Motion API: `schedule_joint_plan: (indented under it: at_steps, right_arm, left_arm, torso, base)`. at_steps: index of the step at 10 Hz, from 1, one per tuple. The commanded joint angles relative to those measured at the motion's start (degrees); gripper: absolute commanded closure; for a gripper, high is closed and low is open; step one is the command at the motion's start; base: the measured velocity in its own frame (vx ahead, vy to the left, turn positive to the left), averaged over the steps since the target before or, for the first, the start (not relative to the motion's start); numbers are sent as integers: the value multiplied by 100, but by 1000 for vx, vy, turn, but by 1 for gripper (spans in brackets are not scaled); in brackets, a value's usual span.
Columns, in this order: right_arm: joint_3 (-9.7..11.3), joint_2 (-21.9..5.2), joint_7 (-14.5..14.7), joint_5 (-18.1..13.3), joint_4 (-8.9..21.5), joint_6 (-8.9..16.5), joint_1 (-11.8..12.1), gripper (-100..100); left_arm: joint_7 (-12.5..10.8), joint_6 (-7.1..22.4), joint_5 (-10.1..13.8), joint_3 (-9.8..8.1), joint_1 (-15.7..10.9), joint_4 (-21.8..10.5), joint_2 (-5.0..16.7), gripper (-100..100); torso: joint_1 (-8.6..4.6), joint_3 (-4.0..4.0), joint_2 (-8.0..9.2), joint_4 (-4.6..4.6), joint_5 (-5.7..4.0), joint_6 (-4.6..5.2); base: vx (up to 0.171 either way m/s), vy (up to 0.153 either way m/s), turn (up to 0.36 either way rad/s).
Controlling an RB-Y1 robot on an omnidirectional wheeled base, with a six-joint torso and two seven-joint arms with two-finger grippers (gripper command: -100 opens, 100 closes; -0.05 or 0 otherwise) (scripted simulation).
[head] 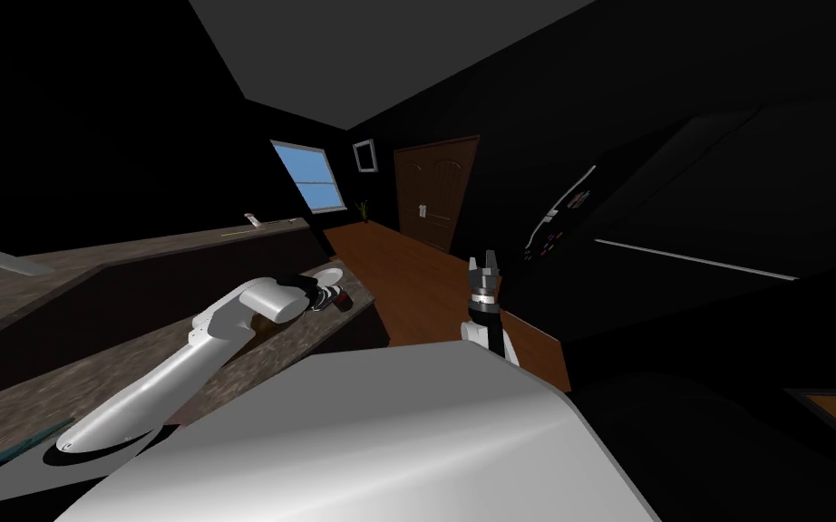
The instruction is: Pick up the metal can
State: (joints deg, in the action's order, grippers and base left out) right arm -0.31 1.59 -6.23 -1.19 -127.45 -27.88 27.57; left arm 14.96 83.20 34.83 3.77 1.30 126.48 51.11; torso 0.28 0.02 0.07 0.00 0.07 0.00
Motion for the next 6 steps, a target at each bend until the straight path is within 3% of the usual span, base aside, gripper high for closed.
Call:
schedule_joint_plan:
  at_steps: [1,6]
  right_arm:
    - [0,0,0,0,0,0,0,0]
    - [0,0,0,0,0,0,0,0]
  left_arm:
    - [-286,125,-60,95,-34,127,58,100]
    - [-991,451,-224,344,-108,499,197,100]
  torso:
    - [0,0,0,0,0,0]
    - [-6,4,4,3,-6,2]
  base:
    - [-37,58,-83]
    - [-28,62,-117]
